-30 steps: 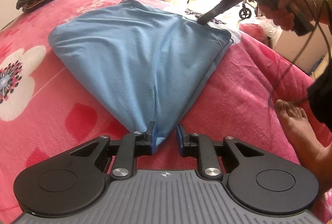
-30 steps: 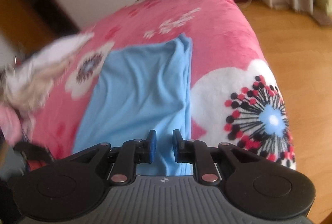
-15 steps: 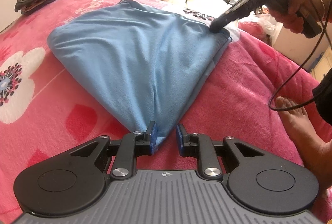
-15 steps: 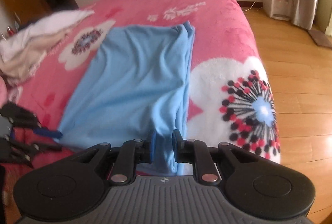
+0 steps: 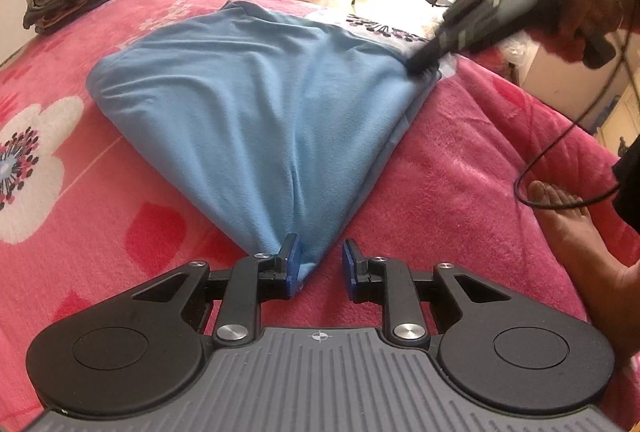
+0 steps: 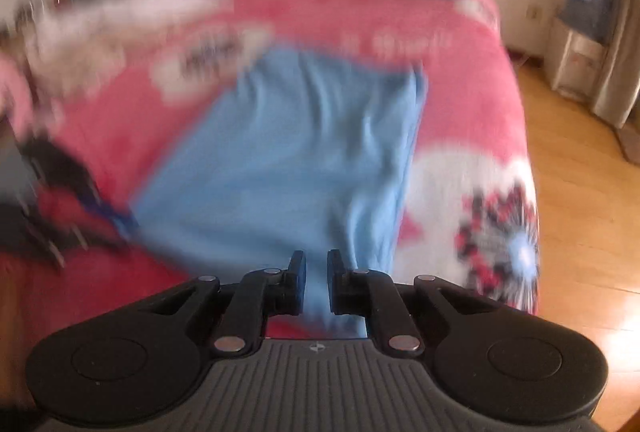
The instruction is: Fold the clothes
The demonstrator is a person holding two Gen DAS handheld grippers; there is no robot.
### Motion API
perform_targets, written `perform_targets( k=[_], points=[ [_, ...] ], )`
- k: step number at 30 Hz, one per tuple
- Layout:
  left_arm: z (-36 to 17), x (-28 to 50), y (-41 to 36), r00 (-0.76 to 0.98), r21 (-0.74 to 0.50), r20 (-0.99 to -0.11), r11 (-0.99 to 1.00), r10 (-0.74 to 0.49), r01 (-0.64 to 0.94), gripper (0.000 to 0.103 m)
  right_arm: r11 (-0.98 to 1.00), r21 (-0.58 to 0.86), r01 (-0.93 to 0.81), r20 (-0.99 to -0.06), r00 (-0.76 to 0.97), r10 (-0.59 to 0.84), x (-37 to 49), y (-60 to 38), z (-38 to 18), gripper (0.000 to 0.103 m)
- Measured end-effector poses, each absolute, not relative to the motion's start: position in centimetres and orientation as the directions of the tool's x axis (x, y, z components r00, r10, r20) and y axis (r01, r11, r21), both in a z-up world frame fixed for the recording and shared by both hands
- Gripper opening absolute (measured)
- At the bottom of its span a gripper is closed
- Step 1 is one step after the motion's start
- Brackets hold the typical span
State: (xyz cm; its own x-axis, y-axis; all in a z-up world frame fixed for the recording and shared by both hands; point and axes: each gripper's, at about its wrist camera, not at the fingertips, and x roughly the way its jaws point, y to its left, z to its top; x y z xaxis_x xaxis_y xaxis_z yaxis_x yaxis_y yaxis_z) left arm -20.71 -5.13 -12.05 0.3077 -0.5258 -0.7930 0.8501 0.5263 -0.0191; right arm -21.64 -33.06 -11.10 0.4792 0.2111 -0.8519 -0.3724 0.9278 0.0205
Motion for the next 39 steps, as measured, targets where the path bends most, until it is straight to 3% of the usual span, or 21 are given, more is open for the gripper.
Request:
perform_targets(
  k=[6,12,15,17,21,23,27,30,33,36,39],
  points=[
    [-11.2,-20.7,-4.2,0.292,-0.054,-0.788,0.532,-0.542,0.845,0.022,0.943,0.048,-0.33,-0.815,0.532,0.228,-22.0,-34.8,-8.1,0.011],
    [-10.6,-20.8,-4.2,0.292,-0.058,-0.762,0.509,-0.578,0.859,0.022,0.868,0.116,-0.483,-0.746,0.535,0.397,-18.9,-31.0,-7.2,0.011],
    [-10.4,-20.7,-4.8,0.298,-0.054,-0.747,0.5,-0.595,0.864,0.022,0.825,0.114,-0.554,-0.799,0.443,0.408,-17.0,-28.9,-9.1,0.011],
    [-10.3,-20.6,-5.2,0.305,-0.048,-0.732,0.493,-0.61,0.869,0.022,0.796,0.093,-0.599,-0.89,0.309,0.336,-16.7,-28.6,-10.8,0.012],
    [-10.4,-20.3,-5.9,0.305,-0.048,-0.714,0.478,-0.63,0.877,0.023,0.762,0.079,-0.643,-0.956,0.169,0.241,-17.2,-29.3,-9.4,0.012],
    [-10.7,-20.3,-6.5,0.304,-0.03,-0.71,0.458,-0.635,0.888,0.023,0.75,0.035,-0.66,-0.955,0.198,0.218,-17.2,-29.1,-8.1,0.012],
    [-11.8,-20.1,-7.5,0.259,-0.042,-0.729,0.418,-0.634,0.907,0.023,0.768,0.085,-0.635,-0.88,0.315,0.357,-15.9,-27.7,-6.7,0.013],
    [-12.3,-20.3,-7.8,0.219,-0.069,-0.742,0.396,-0.634,0.916,0.027,0.714,0.132,-0.687,-0.869,0.267,0.417,-16.3,-26.1,-8.6,0.013],
    [-12.4,-20.7,-7.3,0.186,-0.108,-0.748,0.392,-0.638,0.914,0.027,0.665,0.15,-0.732,-0.924,0.135,0.357,-18.0,-26.7,-10.7,0.013],
    [-12.2,-20.9,-6.4,0.162,-0.15,-0.75,0.403,-0.642,0.903,0.027,0.647,0.184,-0.74,-0.927,0.089,0.365,-18.5,-27.5,-9.2,0.013],
    [-11.8,-20.9,-5.7,0.163,-0.154,-0.748,0.407,-0.644,0.901,0.027,0.641,0.158,-0.752,-0.889,0.174,0.423,-18.5,-27.1,-7.5,0.013]
  ],
)
